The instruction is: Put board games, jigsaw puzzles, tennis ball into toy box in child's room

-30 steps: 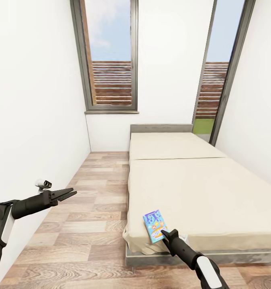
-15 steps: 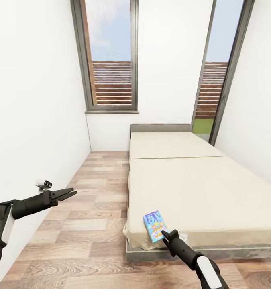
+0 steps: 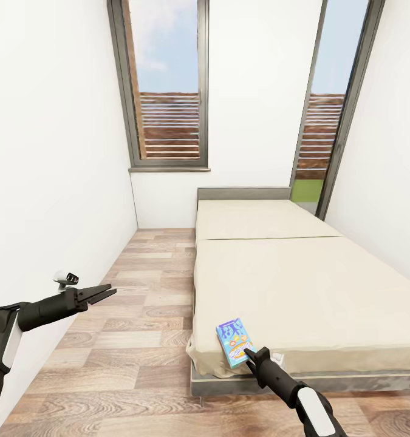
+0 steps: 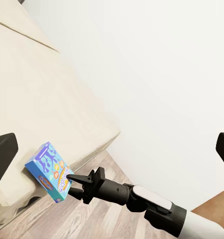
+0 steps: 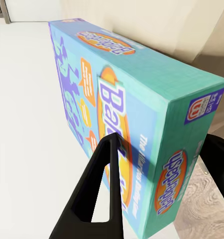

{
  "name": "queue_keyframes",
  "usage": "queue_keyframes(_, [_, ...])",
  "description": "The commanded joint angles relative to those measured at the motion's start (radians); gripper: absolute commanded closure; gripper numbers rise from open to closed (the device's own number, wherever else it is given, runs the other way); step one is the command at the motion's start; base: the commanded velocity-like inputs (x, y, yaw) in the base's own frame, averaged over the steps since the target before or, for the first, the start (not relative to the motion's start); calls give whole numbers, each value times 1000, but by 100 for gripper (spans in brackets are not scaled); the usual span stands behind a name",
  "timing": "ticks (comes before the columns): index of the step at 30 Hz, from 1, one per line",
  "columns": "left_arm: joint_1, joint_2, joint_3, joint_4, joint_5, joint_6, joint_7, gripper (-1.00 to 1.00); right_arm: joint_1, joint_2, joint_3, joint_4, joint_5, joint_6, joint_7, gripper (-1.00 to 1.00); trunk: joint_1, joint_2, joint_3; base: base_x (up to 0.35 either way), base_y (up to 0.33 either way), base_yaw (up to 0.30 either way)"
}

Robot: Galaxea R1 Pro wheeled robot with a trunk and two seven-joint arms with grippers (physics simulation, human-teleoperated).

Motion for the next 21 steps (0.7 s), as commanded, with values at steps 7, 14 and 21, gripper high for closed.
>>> queue_keyframes(7, [-1, 1, 0, 0, -1, 11, -4, -100, 0, 0, -6, 0, 1, 9, 5, 100, -4, 7, 2, 0, 0, 0])
queue_keyframes(14, [-1, 1, -1, 0, -1, 12, -4, -100, 0, 0, -6, 0, 1, 10, 10, 100, -31, 56, 24, 0, 0, 0])
queue_keyframes(21, [-1, 1, -1, 0, -1, 12, -4, -100, 0, 0, -6, 0, 1, 10, 12, 100, -58, 105, 46, 0, 0, 0])
